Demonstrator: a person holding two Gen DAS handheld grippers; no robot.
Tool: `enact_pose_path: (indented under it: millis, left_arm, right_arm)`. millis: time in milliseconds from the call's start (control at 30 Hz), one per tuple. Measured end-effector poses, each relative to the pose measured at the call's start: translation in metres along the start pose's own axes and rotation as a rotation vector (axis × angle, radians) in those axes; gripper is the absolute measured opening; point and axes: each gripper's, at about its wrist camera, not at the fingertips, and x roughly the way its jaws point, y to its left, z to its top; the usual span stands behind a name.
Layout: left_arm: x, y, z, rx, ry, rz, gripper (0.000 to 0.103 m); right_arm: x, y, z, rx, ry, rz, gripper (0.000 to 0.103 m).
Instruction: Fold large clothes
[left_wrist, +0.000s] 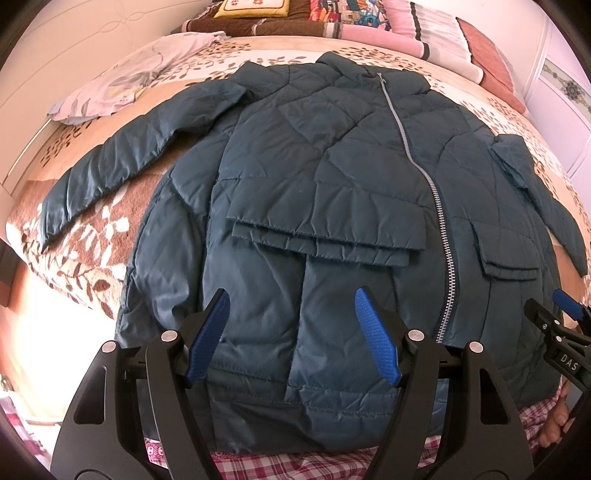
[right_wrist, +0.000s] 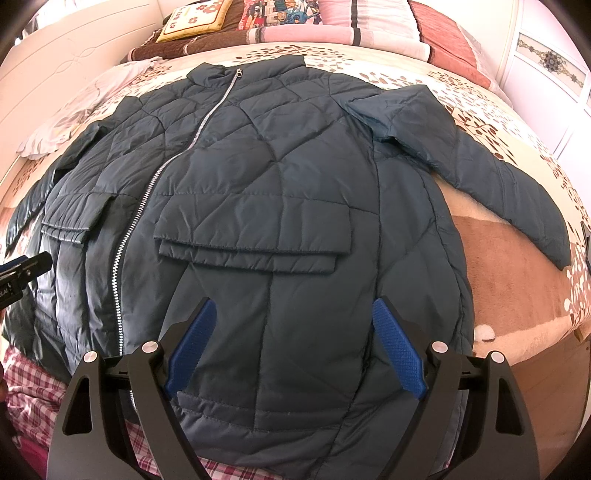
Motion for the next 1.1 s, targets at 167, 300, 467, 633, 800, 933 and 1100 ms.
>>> enact_pose_path:
  millis: [167, 300, 467, 633, 800, 933, 1100]
  left_arm:
    - [0.0, 0.0, 0.0, 0.0, 0.001, 0.0, 0.071]
    - [0.001, 0.001, -0.005, -0.001, 0.001, 0.002, 0.074]
    - [0.001, 0.001, -0.004, -0.001, 0.003, 0.002, 0.074]
    - [0.003, 0.001, -0.007, -0.003, 0.007, 0.002, 0.076]
    - [0.003, 0.001, -0.008, -0.002, 0.009, 0.002, 0.078]
    - [0.005, 0.0, -0.006, -0.005, 0.014, 0.001, 0.078]
    - [0.006, 0.001, -0.002, -0.013, 0.02, -0.003, 0.082]
  right_arm:
    - [0.0, 0.0, 0.0, 0.0, 0.0, 0.0, 0.083]
    - [0.0, 0.0, 0.0, 0.001, 0.0, 0.0, 0.083]
    - [0.0, -0.002, 0.001, 0.003, 0.0, 0.001, 0.083]
    - [0.0, -0.003, 0.001, 0.005, -0.001, 0.001, 0.083]
    - [0.0, -0.009, 0.001, 0.013, -0.003, 0.001, 0.083]
    - [0.0, -0.012, 0.002, 0.022, -0.005, 0.001, 0.083]
    - [-0.003, -0.023, 0.009, 0.073, -0.023, -0.008, 0.083]
